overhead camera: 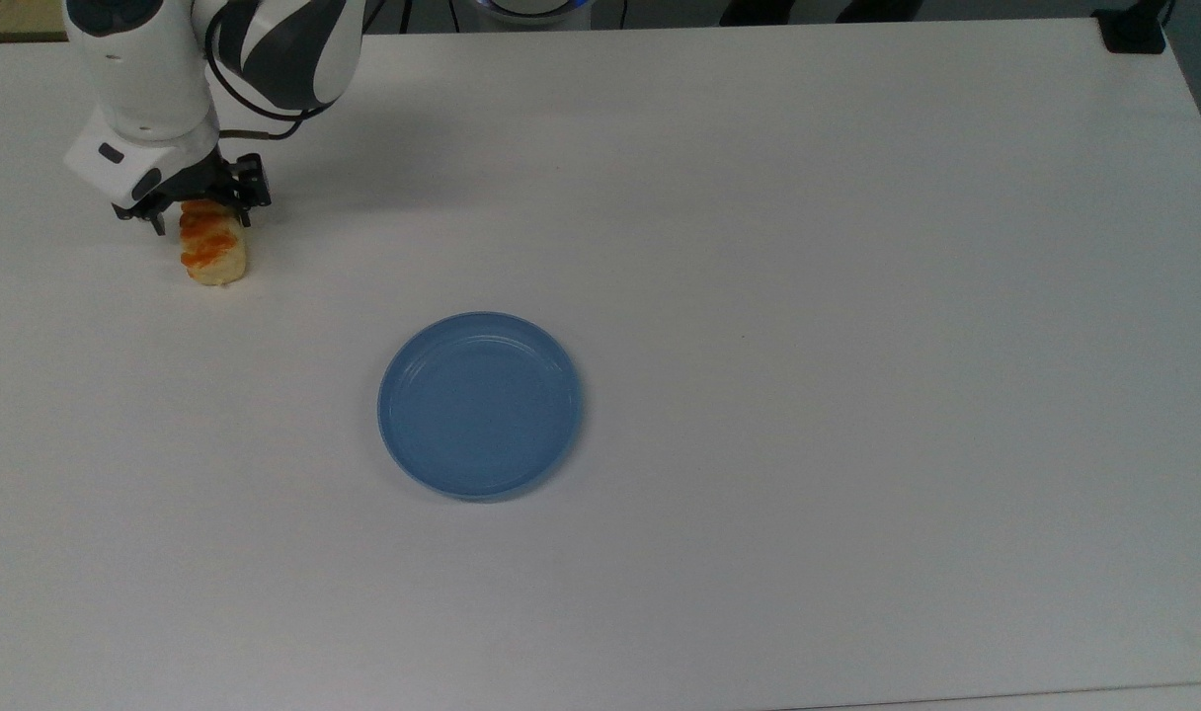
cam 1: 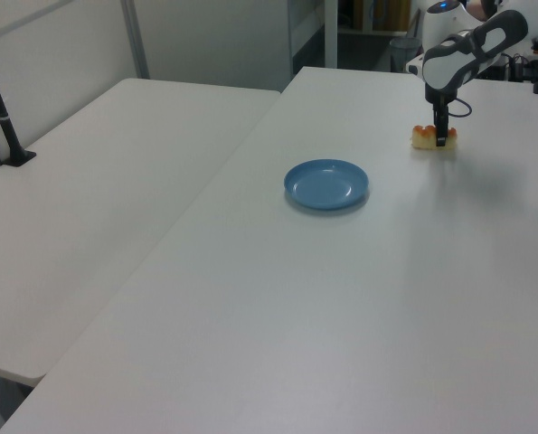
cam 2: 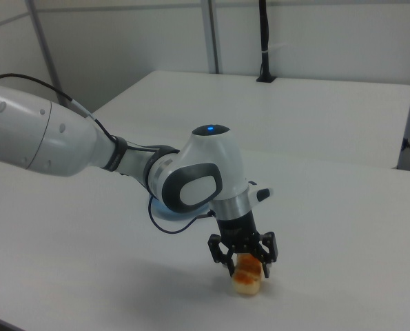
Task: Put the bread on a plate
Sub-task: 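Close the gripper on the bread, then lift the bread and carry it toward the blue plate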
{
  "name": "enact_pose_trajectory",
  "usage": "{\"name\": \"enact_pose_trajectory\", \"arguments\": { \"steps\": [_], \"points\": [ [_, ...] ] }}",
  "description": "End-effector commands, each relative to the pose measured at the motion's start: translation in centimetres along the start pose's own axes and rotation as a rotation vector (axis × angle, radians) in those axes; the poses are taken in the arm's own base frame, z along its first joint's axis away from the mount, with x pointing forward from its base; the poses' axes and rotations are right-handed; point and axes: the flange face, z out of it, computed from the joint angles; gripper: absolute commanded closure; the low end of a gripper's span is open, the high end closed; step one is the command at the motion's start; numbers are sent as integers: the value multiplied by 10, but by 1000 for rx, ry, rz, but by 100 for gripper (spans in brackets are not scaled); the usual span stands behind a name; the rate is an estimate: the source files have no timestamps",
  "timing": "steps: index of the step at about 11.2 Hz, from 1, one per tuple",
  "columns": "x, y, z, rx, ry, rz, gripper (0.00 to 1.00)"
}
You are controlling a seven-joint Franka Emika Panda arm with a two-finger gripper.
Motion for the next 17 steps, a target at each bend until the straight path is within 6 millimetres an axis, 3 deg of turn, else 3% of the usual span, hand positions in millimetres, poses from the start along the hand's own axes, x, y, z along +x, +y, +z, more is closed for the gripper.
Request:
{"name": "enact_pose_trajectory", "arguments": {
  "steps": [1,3,5,7,10,14,15,17],
  "points": [
    [8,-3,5,-15,26,-3,47],
    [9,-2,4,-19,34,-1,61],
    [11,-2,-4,-22,49,0,62],
    [18,-1,-37,-10,96,26,62],
    [48,-17,-76,35,139,66,62],
    [116,-87,-118,74,232,155,62],
    [140,-111,-136,85,268,181,62],
    [169,-147,-149,101,294,202,62]
  ]
}}
